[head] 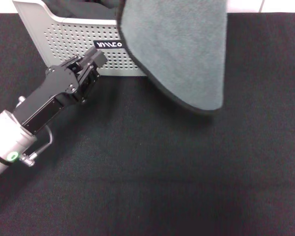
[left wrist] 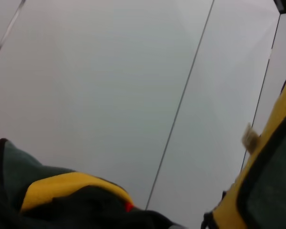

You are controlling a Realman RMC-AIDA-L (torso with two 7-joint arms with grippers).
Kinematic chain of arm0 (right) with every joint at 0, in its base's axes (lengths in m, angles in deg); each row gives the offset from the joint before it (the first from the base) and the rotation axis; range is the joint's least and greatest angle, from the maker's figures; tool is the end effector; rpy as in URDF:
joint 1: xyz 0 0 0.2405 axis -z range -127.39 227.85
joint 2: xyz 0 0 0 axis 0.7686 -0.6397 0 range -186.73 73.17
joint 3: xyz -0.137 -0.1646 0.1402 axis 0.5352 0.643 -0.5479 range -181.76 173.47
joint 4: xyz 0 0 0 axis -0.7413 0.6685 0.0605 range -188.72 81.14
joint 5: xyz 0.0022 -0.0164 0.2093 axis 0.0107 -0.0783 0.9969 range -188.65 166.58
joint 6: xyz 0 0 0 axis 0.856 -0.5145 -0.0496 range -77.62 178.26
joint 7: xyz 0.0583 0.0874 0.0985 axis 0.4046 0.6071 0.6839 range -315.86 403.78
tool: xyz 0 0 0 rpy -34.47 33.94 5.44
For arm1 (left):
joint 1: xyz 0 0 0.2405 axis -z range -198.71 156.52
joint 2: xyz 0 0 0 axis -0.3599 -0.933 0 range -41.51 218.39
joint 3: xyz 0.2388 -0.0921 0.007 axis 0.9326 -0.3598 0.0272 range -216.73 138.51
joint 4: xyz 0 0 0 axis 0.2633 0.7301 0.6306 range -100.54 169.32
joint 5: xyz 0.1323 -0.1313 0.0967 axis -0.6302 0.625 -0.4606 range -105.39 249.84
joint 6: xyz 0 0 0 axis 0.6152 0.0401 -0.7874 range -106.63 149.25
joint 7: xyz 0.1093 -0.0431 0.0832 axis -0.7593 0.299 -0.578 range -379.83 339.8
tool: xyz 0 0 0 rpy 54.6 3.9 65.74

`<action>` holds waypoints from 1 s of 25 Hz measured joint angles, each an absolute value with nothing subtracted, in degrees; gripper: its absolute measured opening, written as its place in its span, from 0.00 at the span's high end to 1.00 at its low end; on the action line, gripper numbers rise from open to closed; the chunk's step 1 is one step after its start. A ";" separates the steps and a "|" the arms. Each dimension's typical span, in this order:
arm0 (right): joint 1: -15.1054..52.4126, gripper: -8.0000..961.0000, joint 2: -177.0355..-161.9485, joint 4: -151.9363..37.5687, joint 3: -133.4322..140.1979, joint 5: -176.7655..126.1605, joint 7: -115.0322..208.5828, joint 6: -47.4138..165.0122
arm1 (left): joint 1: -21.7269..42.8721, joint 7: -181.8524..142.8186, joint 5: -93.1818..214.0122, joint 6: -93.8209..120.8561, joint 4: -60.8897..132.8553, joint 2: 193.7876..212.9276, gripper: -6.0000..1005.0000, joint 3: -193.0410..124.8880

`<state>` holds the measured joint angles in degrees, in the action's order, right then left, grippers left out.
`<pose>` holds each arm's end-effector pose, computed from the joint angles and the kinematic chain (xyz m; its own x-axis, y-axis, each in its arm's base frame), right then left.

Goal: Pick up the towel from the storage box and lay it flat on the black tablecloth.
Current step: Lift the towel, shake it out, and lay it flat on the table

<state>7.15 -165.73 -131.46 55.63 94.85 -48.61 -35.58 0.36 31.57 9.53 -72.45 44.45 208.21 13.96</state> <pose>0.0017 0.3614 0.1481 0.5833 0.5407 -0.6061 0.2851 -0.8350 -0.4705 -0.2805 0.2784 -0.0155 0.3640 0.0815 0.9278 0.6714 -0.7134 -0.2007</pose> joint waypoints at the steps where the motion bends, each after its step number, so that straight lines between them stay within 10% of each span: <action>1: 6.96 0.98 -165.21 -131.72 55.56 94.83 -48.21 -35.70 | 0.09 31.61 9.46 -72.43 44.45 208.09 0.79 14.03; 11: 6.04 0.98 -161.70 -132.89 54.97 94.15 -46.73 -36.94 | -0.30 34.27 4.28 -73.08 45.13 207.73 0.72 14.07; 25: 6.16 0.98 -160.99 -133.14 52.31 92.13 -46.59 -40.95 | -0.41 36.78 0.77 -84.22 45.20 204.80 0.40 14.17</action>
